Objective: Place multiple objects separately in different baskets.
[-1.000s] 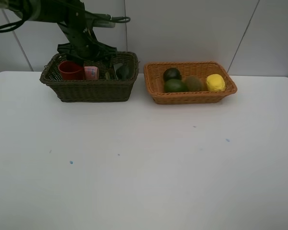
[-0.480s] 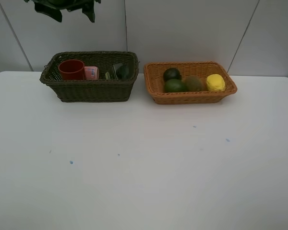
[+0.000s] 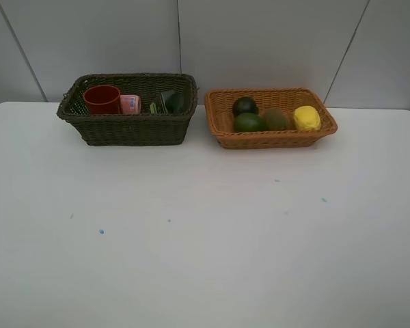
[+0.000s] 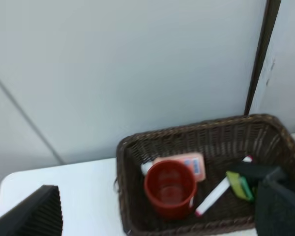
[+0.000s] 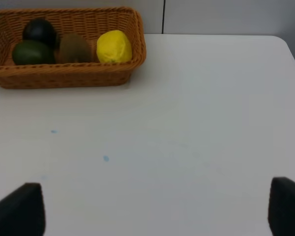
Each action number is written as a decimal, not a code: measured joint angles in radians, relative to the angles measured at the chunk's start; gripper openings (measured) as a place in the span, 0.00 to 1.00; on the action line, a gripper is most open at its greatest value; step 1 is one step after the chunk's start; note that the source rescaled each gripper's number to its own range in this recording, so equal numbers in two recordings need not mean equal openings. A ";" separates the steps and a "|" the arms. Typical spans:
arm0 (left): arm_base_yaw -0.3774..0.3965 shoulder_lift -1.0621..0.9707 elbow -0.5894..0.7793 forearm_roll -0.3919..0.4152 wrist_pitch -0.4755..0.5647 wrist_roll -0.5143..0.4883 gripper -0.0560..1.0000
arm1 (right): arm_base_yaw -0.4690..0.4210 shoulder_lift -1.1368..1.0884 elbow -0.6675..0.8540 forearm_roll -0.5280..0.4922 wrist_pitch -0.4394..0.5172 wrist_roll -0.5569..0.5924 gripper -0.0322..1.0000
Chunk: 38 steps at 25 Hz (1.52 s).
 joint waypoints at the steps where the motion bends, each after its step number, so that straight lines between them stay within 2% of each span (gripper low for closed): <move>1: 0.000 -0.061 0.047 0.004 -0.003 0.000 1.00 | 0.000 0.000 0.000 0.000 0.000 0.000 0.99; 11: 0.000 -0.646 0.546 -0.027 0.005 0.019 1.00 | 0.000 0.000 0.000 0.000 0.000 0.000 0.99; 17: 0.000 -0.965 0.761 -0.077 0.027 0.091 1.00 | 0.000 0.000 0.000 0.000 0.000 0.000 0.99; 21: 0.000 -1.106 0.867 -0.102 0.049 0.112 1.00 | 0.000 0.000 0.000 0.000 0.000 0.000 0.99; 26: 0.000 -1.192 0.912 -0.144 0.063 0.124 1.00 | 0.000 0.000 0.000 0.000 0.000 0.000 0.99; 33: 0.000 -1.198 0.911 -0.190 0.076 0.165 1.00 | 0.000 0.000 0.000 0.000 0.000 0.000 0.99; 38: 0.000 -1.198 0.910 -0.241 0.210 0.169 1.00 | 0.000 0.000 0.000 0.000 0.000 0.000 0.99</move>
